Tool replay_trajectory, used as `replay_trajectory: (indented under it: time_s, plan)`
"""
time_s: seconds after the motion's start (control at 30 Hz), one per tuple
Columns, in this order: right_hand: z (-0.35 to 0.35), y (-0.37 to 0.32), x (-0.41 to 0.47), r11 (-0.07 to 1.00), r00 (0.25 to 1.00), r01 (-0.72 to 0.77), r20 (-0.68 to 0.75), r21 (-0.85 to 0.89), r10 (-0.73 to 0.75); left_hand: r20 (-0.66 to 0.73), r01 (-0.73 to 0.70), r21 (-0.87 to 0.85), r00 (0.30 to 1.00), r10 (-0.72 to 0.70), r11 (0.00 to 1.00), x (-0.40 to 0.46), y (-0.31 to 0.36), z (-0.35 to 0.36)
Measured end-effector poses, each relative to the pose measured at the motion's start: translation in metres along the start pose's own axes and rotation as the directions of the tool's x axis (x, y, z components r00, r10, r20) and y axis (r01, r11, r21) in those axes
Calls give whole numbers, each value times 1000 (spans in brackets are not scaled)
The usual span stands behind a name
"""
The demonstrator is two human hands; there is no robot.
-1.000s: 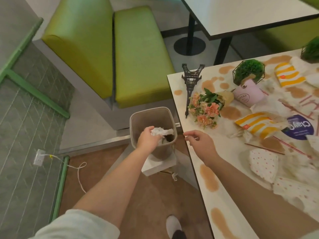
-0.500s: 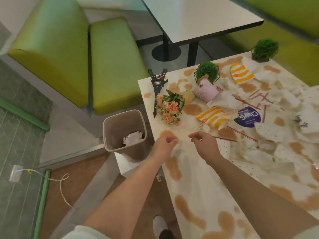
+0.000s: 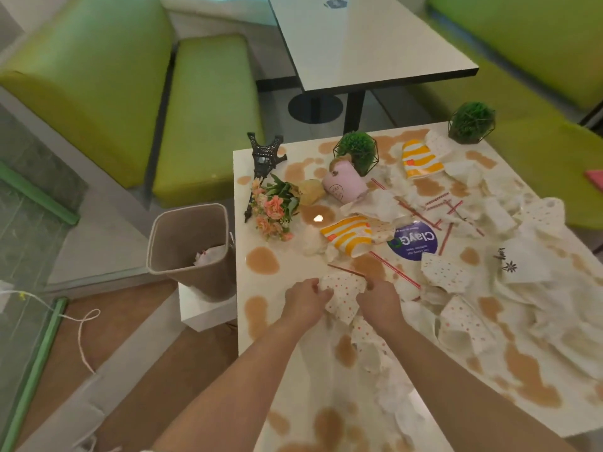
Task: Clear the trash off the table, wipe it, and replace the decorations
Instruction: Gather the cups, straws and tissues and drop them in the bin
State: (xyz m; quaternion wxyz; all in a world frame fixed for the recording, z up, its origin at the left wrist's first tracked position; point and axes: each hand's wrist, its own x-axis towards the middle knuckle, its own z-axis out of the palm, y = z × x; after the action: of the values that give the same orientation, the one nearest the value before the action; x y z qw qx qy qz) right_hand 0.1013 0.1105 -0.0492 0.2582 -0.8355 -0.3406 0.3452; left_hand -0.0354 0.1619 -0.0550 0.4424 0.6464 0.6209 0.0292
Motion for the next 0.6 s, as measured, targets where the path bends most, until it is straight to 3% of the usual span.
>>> replay_trajectory:
  time_s: [0.13, 0.33, 0.6]
  plan:
    - [-3, 0, -2, 996, 999, 22, 42, 92, -26, -72, 58, 36, 996, -55, 998, 1, 4, 11]
    - [-9, -11, 6, 979, 989, 125, 55, 164, -135, -134, 75, -314, 983, -123, 947, -2, 12, 4]
    - [-21, -35, 47, 973, 983, 100, -173, 210, -64, -264, 97, -427, 937, -227, 899, -1, 9, -16]
